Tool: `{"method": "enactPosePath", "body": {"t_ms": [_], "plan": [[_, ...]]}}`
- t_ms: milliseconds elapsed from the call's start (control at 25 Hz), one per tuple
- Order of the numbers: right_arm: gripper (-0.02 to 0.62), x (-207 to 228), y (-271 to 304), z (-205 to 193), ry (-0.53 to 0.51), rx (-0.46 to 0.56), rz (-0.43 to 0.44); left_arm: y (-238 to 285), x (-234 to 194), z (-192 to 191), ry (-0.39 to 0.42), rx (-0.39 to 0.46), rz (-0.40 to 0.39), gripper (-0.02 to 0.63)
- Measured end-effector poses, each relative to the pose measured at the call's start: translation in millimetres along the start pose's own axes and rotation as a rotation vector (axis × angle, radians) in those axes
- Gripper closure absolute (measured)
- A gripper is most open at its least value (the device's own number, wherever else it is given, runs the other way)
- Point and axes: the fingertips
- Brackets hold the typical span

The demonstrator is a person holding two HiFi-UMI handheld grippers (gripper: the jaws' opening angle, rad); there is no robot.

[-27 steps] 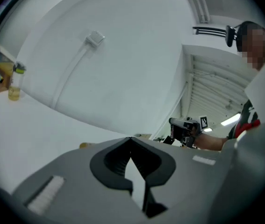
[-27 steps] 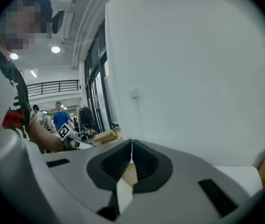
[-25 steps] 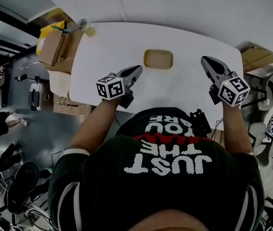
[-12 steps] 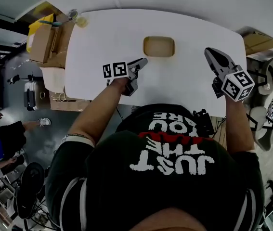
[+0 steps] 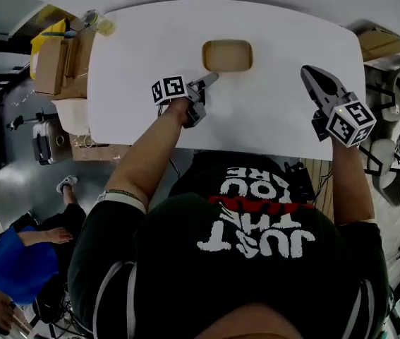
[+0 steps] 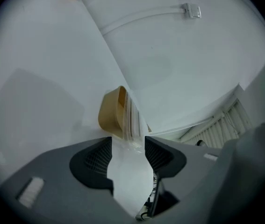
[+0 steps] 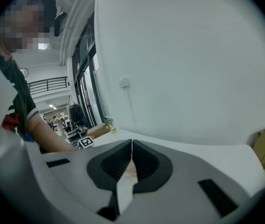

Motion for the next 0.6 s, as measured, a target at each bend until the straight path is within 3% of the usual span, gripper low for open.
{"method": "enactPosePath", "body": {"t_ms": [360,600], "plan": [[0.589,14,-16,-13,0.023,-0.010,-0.025,18,-13,-4,-0.063,0.023,0.059,0.405],[0.589,22,-16,-17,0.038,-0.025,-0.037,20,-12,-2,-0.081,0.026,0.073,0.486]]}}
Point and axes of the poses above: the fingertips, and each gripper's own axes: y forward along the fingers, x to its right, z out of its top, and after that the axes turned 14 degrees about y, right-handed
